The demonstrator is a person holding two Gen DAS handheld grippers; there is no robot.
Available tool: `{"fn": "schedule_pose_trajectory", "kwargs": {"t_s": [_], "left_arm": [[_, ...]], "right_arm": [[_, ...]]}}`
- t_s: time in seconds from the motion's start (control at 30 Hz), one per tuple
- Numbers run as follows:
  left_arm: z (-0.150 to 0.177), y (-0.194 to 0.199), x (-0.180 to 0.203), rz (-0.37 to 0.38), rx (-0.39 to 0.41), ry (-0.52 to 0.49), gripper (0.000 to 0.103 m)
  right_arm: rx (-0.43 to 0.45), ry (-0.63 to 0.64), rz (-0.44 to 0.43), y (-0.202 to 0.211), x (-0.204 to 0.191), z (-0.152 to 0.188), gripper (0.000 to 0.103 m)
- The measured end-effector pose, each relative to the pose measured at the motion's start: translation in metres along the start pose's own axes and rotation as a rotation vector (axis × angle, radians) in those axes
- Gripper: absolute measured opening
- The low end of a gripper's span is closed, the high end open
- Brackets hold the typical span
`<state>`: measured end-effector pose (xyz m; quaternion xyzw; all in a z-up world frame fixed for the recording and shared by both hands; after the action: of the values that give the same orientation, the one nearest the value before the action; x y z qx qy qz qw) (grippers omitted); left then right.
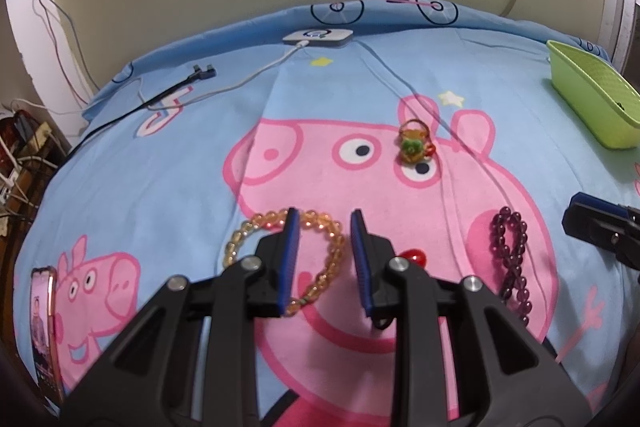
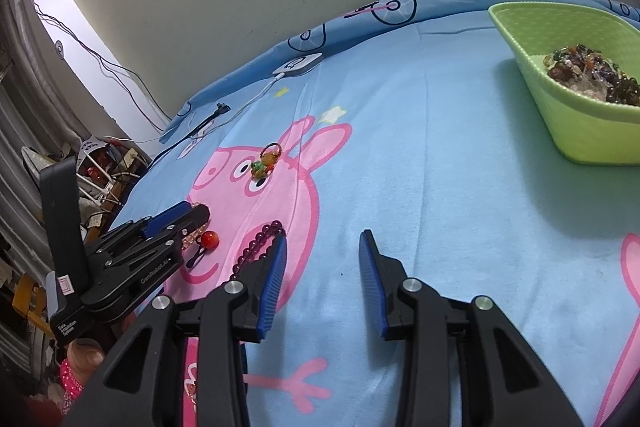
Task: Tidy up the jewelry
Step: 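Move the right gripper toward the dark purple bead strand, then grasp the red ball charm with the left gripper while the right grasps the green ring charm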
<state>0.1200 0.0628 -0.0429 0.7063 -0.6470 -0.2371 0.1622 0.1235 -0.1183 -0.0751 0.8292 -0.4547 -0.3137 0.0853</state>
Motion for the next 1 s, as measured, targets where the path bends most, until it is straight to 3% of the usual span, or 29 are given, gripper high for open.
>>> {"fn": "schedule_pose_trajectory", "kwargs": {"t_s": [0.2,0.57,0.73,0.87,0.97,1.0], "left_arm": [[0.003,-0.004,-0.002,-0.002,-0.03,0.013,0.024],[0.001,-0.003,-0.006,0.012,-0.018,0.047,0.024],[-0.005,0.009,-0.013,0.079,0.037,0.116,0.024],[-0.006,0.018,-0.039,0.141,0.024,0.198,0.025],[-0.012,0.032,-0.068,0.093,0.048,0.206,0.041],[-0.013,0.038,-0.079,0.067,0.057,0.212,0.042]], "right_arm": [[-0.004,-0.016,-0.021,0.001,0.001,0.0,0.022],[-0.006,-0.019,-0.031,0.002,0.0,0.0,0.024],[-0.009,-0.019,-0.03,0.003,0.0,-0.001,0.024],[-0.012,-0.032,-0.043,0.005,0.0,0.0,0.024],[-0.016,-0.05,-0.065,0.006,0.0,0.0,0.024],[-0.018,-0.053,-0.072,0.006,-0.001,0.001,0.024]]}}
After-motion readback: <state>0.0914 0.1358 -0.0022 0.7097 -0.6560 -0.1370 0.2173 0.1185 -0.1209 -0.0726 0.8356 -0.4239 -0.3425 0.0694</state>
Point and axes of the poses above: each gripper's, at about its wrist camera, not at the fingertips, and y roughly against the way its jaws point, x to its right, z to its underside, the point moved 8 cm from there along -y, roughly the way its jaws point, and after that the axes turned 14 degrees about x, right-handed, at the moved point
